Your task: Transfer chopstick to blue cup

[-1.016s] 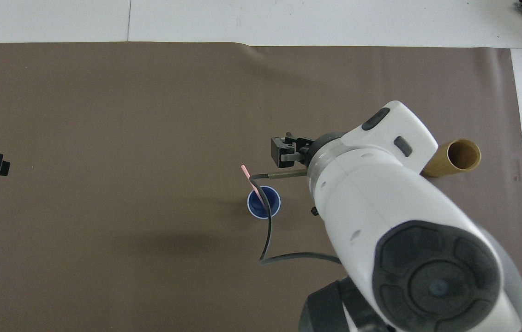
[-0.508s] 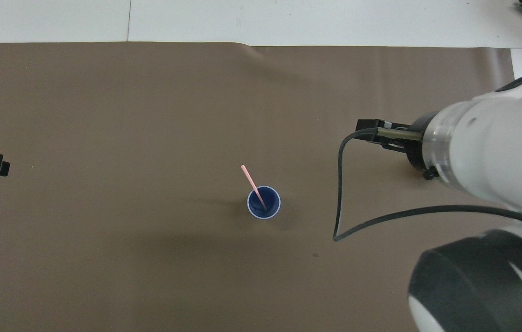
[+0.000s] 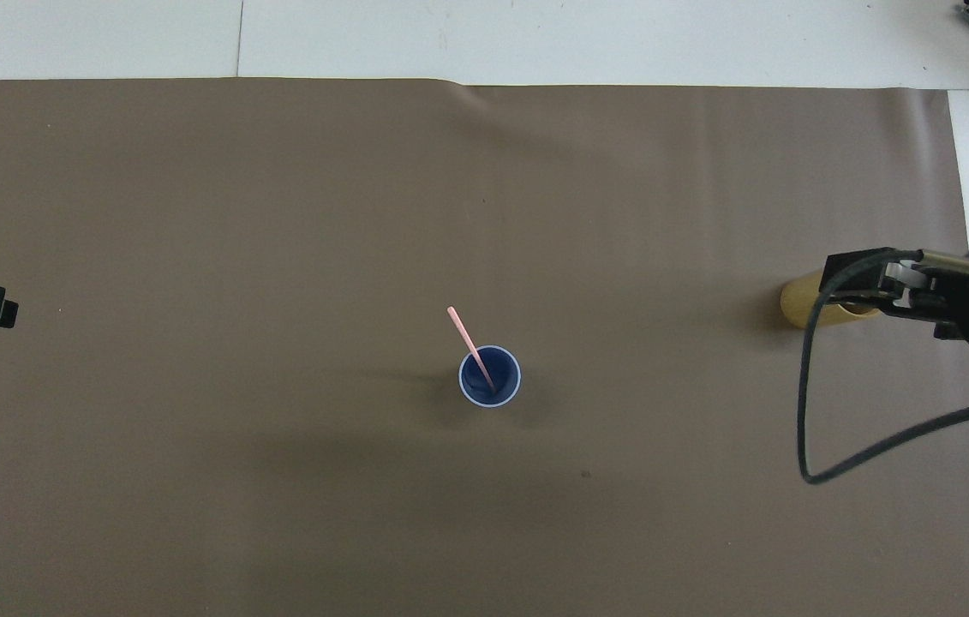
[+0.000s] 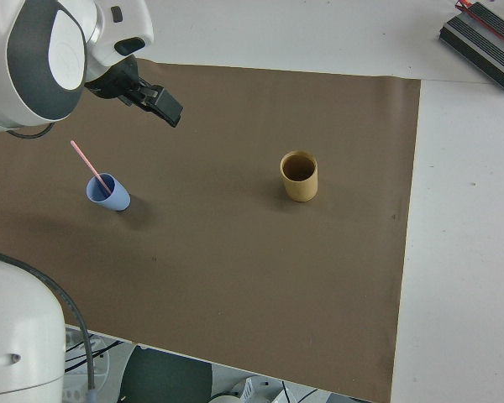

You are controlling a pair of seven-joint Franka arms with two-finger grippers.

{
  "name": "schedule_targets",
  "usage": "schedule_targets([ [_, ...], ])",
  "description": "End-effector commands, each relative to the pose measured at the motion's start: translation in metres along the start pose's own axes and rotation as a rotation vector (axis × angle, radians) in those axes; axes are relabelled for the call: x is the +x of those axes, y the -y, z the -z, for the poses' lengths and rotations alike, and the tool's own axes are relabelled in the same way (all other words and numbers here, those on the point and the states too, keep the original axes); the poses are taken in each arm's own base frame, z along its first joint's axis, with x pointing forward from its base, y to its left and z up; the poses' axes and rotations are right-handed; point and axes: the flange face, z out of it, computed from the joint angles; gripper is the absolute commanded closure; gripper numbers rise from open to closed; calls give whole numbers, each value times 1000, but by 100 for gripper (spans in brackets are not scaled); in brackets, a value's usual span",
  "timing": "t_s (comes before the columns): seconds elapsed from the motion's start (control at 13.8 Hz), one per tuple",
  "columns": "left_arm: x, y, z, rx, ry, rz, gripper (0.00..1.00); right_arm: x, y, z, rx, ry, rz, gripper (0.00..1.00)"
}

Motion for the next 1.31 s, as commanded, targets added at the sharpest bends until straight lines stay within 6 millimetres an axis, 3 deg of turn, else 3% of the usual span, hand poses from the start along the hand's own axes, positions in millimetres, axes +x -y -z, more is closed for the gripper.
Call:
schedule_targets([
  [0.0, -7, 2, 2, 18, 7, 3, 0, 11, -40, -1, 23, 36, 57, 0],
  [0.22, -7, 2, 2, 18, 8, 2, 0, 26, -86, -14, 11, 91, 90, 0],
  [0.44, -7, 2, 2, 18, 8, 3, 0, 37, -78, -31, 8, 105, 115, 0],
  [1.23, -6, 2, 2, 19, 4, 5, 0, 37, -87, -28, 22, 93, 167, 0],
])
